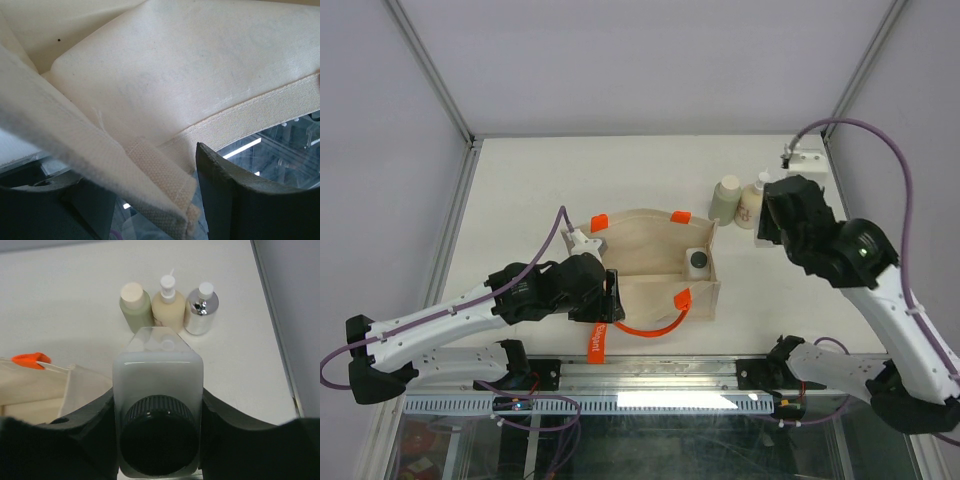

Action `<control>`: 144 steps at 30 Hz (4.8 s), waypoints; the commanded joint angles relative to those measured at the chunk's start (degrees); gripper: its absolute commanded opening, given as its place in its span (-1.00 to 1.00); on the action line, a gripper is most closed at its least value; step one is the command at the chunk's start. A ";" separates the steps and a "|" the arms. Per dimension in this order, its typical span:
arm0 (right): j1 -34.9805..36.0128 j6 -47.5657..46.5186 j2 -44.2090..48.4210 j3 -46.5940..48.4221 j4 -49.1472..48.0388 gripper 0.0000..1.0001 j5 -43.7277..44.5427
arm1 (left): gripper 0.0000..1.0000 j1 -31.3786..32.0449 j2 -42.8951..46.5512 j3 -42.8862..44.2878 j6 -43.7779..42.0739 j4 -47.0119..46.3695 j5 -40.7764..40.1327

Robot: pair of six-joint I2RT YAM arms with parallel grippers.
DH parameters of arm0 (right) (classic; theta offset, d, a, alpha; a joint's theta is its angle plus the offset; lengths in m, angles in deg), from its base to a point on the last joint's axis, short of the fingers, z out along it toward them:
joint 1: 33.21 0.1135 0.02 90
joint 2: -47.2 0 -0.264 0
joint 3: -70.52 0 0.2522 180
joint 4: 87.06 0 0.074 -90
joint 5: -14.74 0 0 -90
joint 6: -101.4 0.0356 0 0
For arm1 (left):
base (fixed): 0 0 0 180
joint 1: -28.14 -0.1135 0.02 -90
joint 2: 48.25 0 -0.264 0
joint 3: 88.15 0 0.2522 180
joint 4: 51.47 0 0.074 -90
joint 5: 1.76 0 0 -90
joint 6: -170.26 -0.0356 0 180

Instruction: Take the personal care products out of the canvas bag

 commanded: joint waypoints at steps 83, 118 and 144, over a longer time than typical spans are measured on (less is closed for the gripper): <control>-26.68 -3.55 0.39 -5.58 -8.18 0.83 -62.88 | 0.18 0.16 -4.93 4.72 -3.10 -2.25 0.67; 13.56 18.04 -31.38 13.53 17.17 0.73 -22.12 | 0.18 0.16 -3.32 3.81 -3.41 -2.34 -0.09; 6.95 18.46 -32.85 -9.45 -3.78 0.55 -24.35 | 0.19 0.16 -1.18 2.35 -3.43 -2.25 -0.49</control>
